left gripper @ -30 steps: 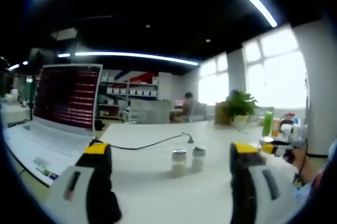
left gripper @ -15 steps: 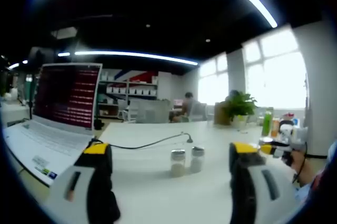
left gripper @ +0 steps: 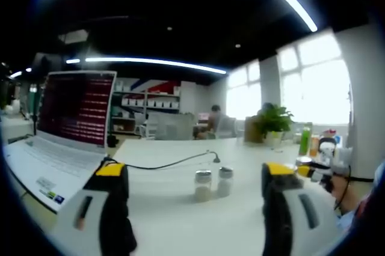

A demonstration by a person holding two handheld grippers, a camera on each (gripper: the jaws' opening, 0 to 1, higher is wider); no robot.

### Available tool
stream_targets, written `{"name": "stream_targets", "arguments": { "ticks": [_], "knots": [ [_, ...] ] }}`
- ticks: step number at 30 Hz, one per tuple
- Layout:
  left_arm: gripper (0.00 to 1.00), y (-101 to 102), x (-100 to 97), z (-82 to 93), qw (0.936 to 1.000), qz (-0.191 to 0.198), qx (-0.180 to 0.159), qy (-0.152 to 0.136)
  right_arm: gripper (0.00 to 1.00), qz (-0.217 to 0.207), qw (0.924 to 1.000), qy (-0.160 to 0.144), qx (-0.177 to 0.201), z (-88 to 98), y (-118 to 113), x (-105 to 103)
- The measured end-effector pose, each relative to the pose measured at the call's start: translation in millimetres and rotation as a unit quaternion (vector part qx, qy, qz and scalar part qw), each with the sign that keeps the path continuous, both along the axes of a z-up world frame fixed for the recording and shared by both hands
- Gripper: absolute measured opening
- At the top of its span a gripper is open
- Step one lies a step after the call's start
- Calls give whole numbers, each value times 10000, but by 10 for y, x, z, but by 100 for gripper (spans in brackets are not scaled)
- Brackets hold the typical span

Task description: Rotate the seasoning bottle until the label or dispensing opening points toward the visible target arrow and the bottle remains upright within the marked orientation range

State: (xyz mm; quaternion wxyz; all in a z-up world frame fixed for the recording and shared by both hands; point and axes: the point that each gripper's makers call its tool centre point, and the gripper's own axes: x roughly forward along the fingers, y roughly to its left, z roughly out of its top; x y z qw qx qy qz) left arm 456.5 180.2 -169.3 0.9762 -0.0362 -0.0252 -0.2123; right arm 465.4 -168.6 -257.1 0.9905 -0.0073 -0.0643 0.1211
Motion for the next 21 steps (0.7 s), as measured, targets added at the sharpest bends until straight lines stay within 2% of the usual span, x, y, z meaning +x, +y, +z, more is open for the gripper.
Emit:
{"name": "stream_targets", "arguments": {
  "ticks": [15, 21],
  "knots": [
    [97, -20, -2, -13, 10000, -31, 16, 16, 41, -423, 9991, -47, 68, -10, -4, -1],
    [97, -8, -9, -5, 10000, -11, 10, -1, 42, -425, 9991, -63, 57, -14, -9, 1]
  ]
}}
